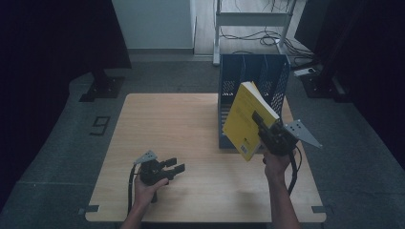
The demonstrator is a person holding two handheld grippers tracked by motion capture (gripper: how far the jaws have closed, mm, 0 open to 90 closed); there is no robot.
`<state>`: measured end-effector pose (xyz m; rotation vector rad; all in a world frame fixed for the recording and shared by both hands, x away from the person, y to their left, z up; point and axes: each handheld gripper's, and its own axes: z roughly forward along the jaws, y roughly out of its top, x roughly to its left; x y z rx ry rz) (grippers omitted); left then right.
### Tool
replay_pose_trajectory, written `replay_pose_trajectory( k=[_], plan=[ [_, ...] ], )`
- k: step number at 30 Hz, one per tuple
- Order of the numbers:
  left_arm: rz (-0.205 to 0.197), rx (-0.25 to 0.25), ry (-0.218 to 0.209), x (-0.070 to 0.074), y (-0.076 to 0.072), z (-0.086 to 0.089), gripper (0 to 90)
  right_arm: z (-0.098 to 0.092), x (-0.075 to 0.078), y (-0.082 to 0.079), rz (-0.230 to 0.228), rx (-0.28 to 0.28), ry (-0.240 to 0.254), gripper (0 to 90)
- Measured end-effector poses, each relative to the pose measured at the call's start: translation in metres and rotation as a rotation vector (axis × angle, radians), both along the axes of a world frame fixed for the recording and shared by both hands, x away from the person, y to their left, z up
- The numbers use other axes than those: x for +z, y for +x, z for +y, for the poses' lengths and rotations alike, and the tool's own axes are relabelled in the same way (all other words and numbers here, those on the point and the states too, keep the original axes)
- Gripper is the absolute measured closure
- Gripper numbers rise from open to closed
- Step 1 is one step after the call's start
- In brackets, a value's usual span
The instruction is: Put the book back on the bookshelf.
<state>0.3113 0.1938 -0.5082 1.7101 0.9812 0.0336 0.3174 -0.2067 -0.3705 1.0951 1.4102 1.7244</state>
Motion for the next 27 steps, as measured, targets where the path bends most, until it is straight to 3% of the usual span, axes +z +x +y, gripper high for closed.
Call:
replay_pose_trajectory(
  k=[27],
  plan=[
    [0.001,0.007,-0.005,0.000,0.001,0.002,40.6,0.008,0.008,0.024,0.013,-0.040,-0.021,74.5]
  ],
)
